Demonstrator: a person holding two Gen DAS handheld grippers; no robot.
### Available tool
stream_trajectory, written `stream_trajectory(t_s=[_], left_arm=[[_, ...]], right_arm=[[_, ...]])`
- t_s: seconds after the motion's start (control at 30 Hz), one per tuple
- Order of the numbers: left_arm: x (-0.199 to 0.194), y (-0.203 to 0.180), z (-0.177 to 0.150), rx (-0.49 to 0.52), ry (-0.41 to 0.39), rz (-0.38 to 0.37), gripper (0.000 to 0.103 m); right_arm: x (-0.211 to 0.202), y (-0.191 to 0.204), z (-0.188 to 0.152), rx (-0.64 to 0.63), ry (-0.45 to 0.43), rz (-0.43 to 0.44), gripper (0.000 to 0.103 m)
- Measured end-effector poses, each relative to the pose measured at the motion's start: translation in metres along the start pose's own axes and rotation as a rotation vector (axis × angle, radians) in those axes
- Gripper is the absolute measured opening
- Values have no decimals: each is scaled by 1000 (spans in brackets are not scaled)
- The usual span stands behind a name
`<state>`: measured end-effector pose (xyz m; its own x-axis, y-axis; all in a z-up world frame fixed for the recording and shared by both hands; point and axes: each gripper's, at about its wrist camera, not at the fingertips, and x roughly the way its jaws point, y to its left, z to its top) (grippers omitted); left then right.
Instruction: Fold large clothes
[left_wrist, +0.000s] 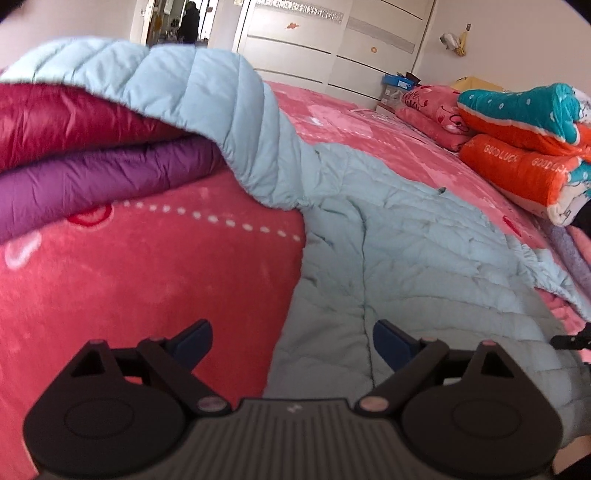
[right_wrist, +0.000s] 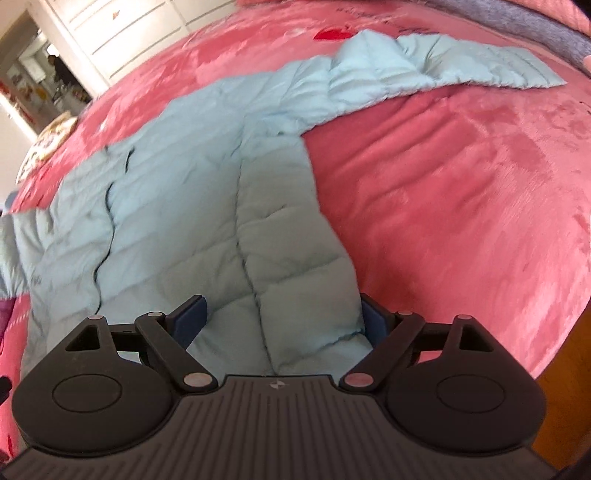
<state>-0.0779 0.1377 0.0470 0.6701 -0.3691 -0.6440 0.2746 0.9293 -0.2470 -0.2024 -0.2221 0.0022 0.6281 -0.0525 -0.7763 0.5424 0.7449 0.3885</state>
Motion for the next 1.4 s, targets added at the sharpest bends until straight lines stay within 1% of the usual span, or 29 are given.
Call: stream_trajectory(t_s=[0.1, 0.2, 0.3, 0.47, 0.53, 0.57, 0.6, 0.63, 0.67, 0.7, 0.73, 0.77, 0.8, 0.87, 0.9, 1.0, 1.3, 1.4], left_arm=[[1, 2, -5, -15, 24, -32, 94], [5, 1, -9, -8, 55, -61, 94], [6, 1, -11, -2, 64, -72, 94], [9, -1, -18, 13, 110, -105, 93], [8, -5, -19, 39, 119, -120, 89], [8, -7, -20, 47, 122, -126, 84], [7, -8, -21, 53, 124, -130, 79], [7, -8, -21, 58, 125, -131, 76], [7, -9, -22, 64, 126, -132, 69], [7, -10, -22, 70, 126, -135, 58], [7, -11, -22, 71, 127, -141, 52], [7, -11, -22, 68, 132, -152, 42], [7, -12, -22, 66, 138, -163, 34], [6, -16, -23, 83, 155, -174, 26], [5, -19, -24, 100, 160, -173, 24], [2, -27, -28, 137, 178, -185, 20], [-3, -47, -39, 222, 210, -216, 20], [-4, -51, -42, 235, 221, -226, 20]], right_arm=[[-3, -1, -1, 0, 36, 24, 103], [-6, 3, -3, -13, 71, 42, 103], [-7, 6, -4, -19, 91, 57, 103], [-7, 17, -8, -77, 117, 66, 103], [-7, 19, -9, -82, 113, 56, 102], [-8, 19, -9, -79, 112, 53, 95], [-9, 18, -9, -77, 112, 52, 89], [-9, 17, -9, -74, 110, 58, 77], [-11, 16, -9, -69, 107, 66, 64], [-12, 16, -10, -64, 103, 71, 59], [-15, 14, -10, -60, 99, 72, 52], [-16, 14, -10, -60, 93, 72, 46], [-17, 15, -10, -62, 88, 70, 44], [-19, 16, -11, -70, 75, 56, 38], [-20, 16, -11, -74, 70, 48, 37], [-22, 15, -10, -75, 61, 20, 35], [-21, 7, -8, -47, 49, -21, 34], [-22, 3, -8, -30, 49, -20, 34]])
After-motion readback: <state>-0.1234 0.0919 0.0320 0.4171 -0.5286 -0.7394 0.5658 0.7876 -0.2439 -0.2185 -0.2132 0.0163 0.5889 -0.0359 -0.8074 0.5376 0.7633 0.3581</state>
